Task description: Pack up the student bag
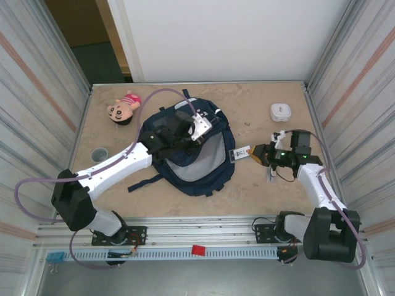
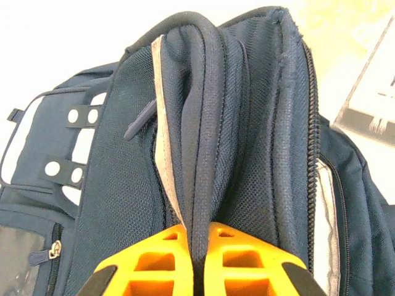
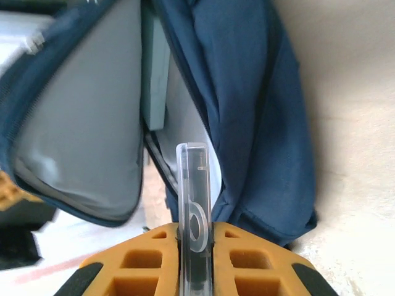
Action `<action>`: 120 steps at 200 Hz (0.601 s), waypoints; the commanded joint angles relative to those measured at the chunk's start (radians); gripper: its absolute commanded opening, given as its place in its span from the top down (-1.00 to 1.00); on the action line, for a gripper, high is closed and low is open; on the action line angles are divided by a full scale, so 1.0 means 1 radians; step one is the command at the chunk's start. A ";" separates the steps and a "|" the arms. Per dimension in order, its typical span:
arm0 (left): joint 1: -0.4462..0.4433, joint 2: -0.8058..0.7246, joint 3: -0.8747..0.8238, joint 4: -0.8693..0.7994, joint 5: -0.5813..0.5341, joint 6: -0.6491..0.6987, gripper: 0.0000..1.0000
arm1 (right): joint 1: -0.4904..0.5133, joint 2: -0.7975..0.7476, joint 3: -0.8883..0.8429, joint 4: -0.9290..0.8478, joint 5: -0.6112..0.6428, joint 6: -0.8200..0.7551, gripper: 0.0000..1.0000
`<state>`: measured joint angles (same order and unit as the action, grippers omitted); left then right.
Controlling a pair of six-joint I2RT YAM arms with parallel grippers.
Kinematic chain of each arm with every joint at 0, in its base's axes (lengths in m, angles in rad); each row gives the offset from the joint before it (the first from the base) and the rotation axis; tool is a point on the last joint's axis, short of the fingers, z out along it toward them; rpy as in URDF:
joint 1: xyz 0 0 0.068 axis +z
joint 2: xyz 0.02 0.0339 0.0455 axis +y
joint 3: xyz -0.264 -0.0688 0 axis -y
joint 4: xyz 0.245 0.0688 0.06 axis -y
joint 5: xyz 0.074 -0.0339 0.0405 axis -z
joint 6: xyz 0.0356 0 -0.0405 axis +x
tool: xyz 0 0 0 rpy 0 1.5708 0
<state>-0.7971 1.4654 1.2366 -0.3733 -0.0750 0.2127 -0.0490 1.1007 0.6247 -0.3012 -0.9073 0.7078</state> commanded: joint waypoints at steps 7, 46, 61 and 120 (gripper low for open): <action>0.051 -0.044 0.100 0.013 0.125 -0.026 1.00 | 0.185 -0.014 -0.068 0.336 0.149 0.274 0.81; 0.107 -0.037 0.153 -0.014 0.250 -0.027 1.00 | 0.442 0.130 -0.049 0.594 0.377 0.411 0.77; 0.121 -0.037 0.158 -0.015 0.282 -0.023 1.00 | 0.515 0.238 0.009 0.638 0.399 0.408 0.76; 0.162 -0.049 0.160 0.012 0.363 -0.023 1.00 | 0.647 0.683 0.277 0.807 0.301 0.418 0.75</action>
<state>-0.6418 1.4658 1.3334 -0.4721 0.2028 0.1936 0.5655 1.6653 0.7925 0.3943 -0.5770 1.1007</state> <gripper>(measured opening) 0.080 0.135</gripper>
